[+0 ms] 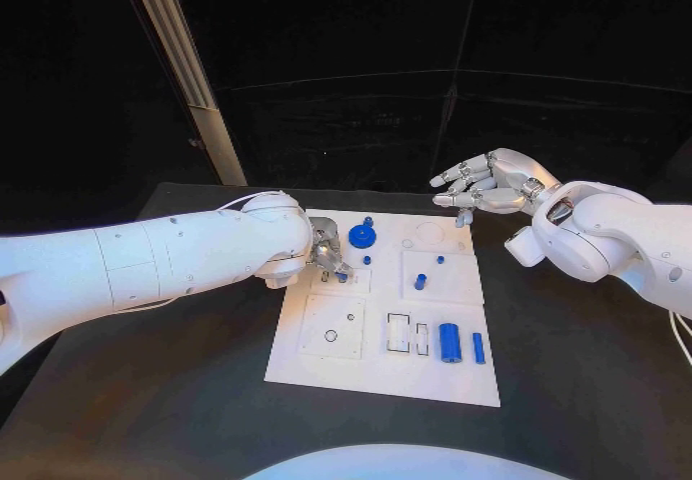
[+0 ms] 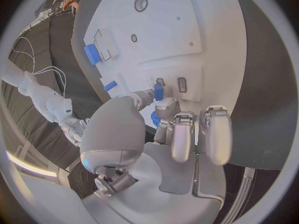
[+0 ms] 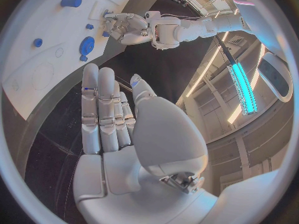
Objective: Assemble the parts on the task board
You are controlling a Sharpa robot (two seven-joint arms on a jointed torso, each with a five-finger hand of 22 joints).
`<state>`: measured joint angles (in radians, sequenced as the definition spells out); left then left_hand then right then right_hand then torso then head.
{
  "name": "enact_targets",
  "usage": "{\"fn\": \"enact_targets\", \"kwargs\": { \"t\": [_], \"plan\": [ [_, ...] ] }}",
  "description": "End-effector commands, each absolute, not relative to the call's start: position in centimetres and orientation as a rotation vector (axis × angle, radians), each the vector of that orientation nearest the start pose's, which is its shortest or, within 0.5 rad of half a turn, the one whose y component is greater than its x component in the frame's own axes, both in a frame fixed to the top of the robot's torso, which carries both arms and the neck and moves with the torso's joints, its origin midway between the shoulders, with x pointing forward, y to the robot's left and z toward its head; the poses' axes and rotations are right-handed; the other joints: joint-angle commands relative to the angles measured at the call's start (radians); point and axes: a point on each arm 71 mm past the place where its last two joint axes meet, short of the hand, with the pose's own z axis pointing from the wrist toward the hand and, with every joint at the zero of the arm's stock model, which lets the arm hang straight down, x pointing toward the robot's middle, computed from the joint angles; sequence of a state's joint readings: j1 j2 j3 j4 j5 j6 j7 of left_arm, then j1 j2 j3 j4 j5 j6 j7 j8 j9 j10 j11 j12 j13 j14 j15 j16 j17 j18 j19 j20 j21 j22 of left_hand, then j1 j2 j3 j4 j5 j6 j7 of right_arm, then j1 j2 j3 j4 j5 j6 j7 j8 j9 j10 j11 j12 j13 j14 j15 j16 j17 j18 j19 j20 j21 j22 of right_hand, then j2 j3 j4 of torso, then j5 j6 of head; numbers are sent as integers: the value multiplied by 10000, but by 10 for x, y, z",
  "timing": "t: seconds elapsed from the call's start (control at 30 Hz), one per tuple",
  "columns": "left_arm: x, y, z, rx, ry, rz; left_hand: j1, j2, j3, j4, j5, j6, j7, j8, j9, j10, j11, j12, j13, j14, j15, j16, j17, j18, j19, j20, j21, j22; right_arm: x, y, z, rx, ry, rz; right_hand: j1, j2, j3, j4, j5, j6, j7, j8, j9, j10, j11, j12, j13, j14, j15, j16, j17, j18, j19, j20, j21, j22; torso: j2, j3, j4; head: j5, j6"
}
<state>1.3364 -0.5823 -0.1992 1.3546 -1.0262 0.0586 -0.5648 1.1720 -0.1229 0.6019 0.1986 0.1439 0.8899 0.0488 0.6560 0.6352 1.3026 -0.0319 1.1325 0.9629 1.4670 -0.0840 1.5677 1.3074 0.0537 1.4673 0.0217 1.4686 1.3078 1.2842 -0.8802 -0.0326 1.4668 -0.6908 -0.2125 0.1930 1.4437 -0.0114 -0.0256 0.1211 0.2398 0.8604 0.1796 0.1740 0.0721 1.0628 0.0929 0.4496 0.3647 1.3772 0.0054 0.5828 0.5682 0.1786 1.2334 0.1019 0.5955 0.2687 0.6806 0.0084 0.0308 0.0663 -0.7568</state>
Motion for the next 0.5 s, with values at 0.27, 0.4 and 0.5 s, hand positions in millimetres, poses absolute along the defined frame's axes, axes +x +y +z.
{"fn": "enact_targets", "kwargs": {
  "t": [0.27, 0.4, 0.5],
  "plan": [
    [504, 147, -225, -773, 23302, -2955, 5, 54, 1485, -1553, 29, 15, -63, 34, 14, 126, 9, 109, 60, 1038, -33, 31, 2634, -109, 200, 1, -54, 652, 508, -229, -141, 3921, 16503, 11969, -2, -20, -52, 23, 50, -61, -11, 73, -3, -95, -11, 18, -21, -81, 5, 65, 16, 26, 30, 13, -42, -16, -11, 0, 17, -19, -4],
    [503, 147, -225, -757, 23320, -2959, -4, 46, 1485, -1564, 28, 23, -64, 36, 14, 133, 8, 115, 68, 1038, -33, 31, 2634, -110, 201, 1, -52, 655, 508, -229, -141, 3932, 16499, 11950, -2, -20, -52, 23, 50, -61, -11, 73, -3, -95, -11, 18, -21, -81, 5, 65, 16, 26, 30, 13, -42, -16, -2, -1, 11, -7, 4],
    [503, 147, -225, -755, 23319, -2969, -24, 34, 1486, -1581, 27, 38, -66, 39, 15, 142, 8, 121, 73, 1038, -32, 31, 2634, -110, 201, 2, -53, 656, 508, -229, -141, 3942, 16500, 11936, -2, -20, -52, 23, 50, -61, -11, 73, -3, -95, -11, 18, -21, -81, 5, 65, 16, 26, 30, 13, -42, -16, 3, 10, -4, 22, -2]
  ]
}}
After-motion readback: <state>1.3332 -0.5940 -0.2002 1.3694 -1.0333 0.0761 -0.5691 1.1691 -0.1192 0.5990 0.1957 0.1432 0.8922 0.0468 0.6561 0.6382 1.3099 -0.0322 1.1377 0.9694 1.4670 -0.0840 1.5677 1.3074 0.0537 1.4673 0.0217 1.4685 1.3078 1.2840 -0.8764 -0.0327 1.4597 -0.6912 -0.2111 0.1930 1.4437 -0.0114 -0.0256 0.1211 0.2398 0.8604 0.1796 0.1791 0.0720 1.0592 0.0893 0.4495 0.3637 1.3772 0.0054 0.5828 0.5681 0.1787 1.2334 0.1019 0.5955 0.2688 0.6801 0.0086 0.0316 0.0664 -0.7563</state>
